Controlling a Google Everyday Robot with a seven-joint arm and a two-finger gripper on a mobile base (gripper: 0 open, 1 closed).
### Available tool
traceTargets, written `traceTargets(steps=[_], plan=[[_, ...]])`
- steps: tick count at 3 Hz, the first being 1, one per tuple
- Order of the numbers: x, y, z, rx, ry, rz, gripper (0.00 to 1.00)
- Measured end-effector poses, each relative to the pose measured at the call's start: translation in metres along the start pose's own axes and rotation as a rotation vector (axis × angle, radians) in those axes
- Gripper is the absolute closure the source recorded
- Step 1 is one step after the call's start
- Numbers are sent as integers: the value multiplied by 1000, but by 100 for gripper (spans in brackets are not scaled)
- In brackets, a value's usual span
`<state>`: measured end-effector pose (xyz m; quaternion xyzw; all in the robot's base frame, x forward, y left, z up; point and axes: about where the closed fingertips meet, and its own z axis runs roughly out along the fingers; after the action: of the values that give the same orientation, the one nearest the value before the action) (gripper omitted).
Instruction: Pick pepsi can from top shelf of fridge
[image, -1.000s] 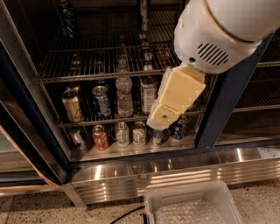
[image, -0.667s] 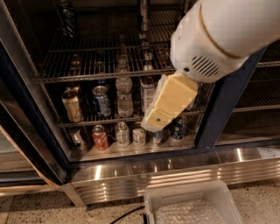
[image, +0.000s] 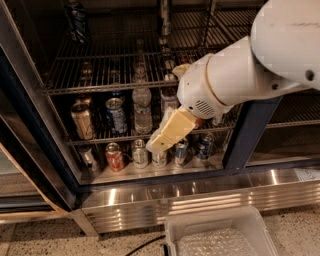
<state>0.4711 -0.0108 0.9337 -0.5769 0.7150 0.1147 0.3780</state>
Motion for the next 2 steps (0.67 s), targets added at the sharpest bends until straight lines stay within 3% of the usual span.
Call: traceTargets(steps=[2], plan=[[16, -43, 42, 15, -84, 54, 0]])
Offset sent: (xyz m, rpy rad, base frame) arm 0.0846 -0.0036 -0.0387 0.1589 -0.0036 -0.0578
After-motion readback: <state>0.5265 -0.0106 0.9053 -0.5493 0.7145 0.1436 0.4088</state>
